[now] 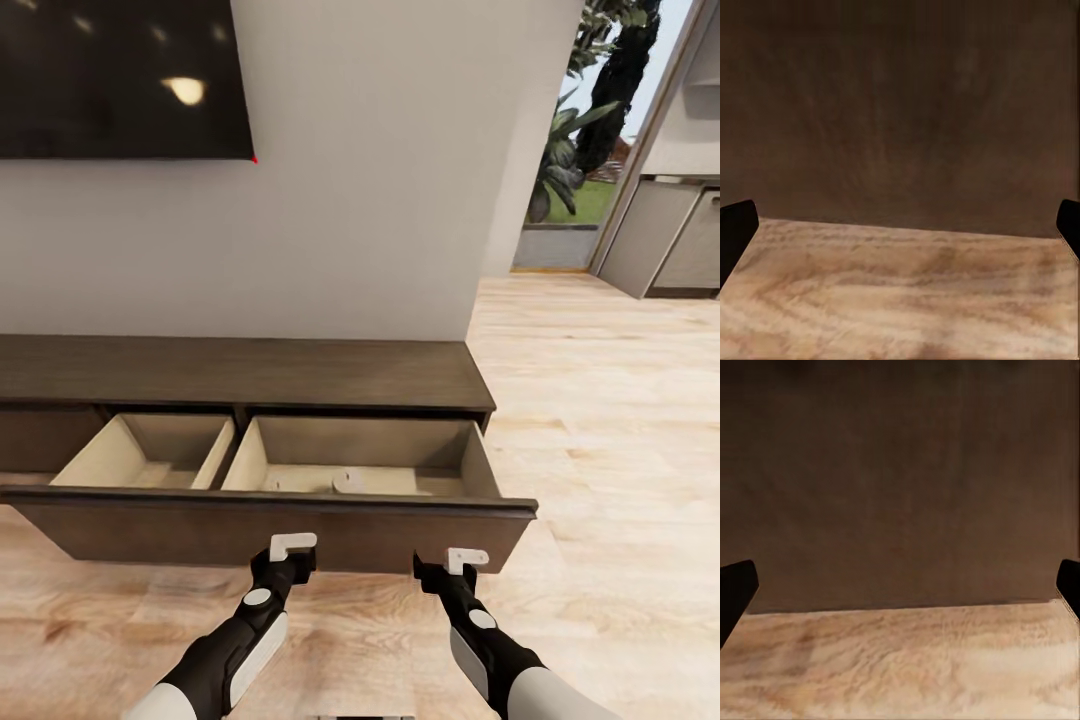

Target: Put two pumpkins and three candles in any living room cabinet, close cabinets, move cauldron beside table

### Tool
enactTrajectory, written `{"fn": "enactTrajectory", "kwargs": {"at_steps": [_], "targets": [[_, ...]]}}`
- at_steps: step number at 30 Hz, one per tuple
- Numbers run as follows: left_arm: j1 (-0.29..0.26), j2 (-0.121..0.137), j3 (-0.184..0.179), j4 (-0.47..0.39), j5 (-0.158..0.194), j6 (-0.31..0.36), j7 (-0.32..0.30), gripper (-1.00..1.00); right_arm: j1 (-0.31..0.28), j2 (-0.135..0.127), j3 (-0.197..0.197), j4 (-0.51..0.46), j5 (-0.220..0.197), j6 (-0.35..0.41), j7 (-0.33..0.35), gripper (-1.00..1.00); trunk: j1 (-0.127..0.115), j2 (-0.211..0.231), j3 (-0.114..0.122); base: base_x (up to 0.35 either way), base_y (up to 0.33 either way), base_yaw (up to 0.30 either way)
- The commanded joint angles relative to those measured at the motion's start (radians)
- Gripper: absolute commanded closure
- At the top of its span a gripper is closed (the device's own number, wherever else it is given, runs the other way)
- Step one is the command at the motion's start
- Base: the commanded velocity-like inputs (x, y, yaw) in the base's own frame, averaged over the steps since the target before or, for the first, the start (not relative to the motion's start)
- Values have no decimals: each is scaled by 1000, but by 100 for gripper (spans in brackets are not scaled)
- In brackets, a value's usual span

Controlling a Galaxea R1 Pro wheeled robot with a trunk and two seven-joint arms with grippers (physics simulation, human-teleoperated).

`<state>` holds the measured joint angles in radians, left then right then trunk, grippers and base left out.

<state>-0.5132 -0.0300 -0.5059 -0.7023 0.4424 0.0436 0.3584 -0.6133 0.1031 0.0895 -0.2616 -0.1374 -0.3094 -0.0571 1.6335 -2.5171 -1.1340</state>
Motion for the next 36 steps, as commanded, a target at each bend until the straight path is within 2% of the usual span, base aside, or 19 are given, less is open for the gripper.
{"fn": "enactTrajectory", "kwargs": {"at_steps": [1,14,36], "targets": [[-1,1,-5,-2,6,4,9,-100,-1,0,9,1,-10,-4,-5,-100,0,0,-1,152,-35,0],[-1,1,-5,-3,6,-4,8,-100,0,0,9,1,-10,-5,-3,-100,0,0,-1,75,-5,0],[-1,1,-5,-2,6,-5,5,-100,0,5,10,-13,-8,-22,3,-100,10,-5,-86,0,0,0]]}}
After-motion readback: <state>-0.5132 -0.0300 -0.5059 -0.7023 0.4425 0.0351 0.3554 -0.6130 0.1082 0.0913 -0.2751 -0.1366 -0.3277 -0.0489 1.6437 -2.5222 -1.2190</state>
